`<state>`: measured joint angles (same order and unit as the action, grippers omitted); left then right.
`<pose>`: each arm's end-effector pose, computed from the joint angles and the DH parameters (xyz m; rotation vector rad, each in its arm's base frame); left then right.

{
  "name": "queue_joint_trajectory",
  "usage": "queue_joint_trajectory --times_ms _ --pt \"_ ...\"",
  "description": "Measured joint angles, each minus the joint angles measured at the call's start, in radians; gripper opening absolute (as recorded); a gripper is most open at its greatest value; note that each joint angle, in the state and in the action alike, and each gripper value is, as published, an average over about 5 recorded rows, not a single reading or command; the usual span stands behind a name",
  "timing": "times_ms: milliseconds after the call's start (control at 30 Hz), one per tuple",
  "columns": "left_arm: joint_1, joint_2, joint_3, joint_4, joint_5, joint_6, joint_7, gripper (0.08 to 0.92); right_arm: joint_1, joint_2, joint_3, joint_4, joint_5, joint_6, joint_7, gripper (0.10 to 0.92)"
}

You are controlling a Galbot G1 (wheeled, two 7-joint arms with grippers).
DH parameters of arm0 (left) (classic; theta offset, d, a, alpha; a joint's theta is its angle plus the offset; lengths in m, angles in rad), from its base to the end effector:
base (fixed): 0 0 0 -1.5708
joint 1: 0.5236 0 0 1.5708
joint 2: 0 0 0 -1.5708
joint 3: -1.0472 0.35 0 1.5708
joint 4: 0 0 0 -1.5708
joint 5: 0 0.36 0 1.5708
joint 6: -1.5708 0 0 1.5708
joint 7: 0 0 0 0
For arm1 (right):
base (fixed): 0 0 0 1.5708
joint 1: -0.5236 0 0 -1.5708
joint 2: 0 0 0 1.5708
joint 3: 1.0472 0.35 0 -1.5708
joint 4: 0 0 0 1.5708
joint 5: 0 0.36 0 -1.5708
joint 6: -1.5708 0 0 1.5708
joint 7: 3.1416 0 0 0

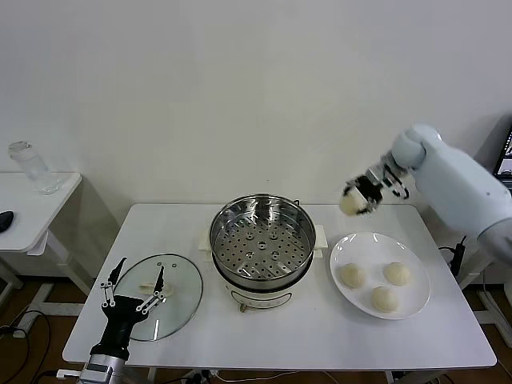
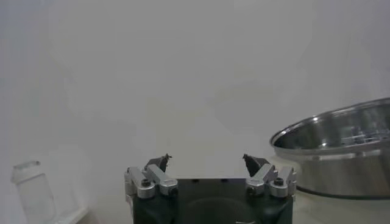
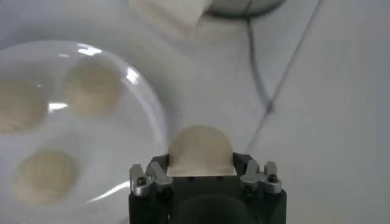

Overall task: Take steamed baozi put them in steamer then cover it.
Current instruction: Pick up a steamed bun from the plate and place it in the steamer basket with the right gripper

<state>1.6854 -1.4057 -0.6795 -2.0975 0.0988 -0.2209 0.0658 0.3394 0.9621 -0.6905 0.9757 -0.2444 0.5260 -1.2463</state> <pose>0.1523 0.0754 -0.3107 0.1003 2.9917 0.4952 0.6211 -0.0863 -0.0098 1.7108 -1.1215 2.1085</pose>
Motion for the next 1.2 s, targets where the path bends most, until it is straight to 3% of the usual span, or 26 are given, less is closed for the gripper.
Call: queue_joint_trajectory --times_ms 467,1200 --pt "0.009 0.004 -0.003 -0.016 0.000 -0.017 -0.003 0.823 0.103 0.126 -0.170 0.165 0.045 0.110 -0.012 0.721" --pt "0.014 0.008 -0.027 -0.011 -0.005 -0.037 -0.010 0.823 -0.013 0.319 -0.210 0.054 -0.146 0.146 -0.022 0.723"
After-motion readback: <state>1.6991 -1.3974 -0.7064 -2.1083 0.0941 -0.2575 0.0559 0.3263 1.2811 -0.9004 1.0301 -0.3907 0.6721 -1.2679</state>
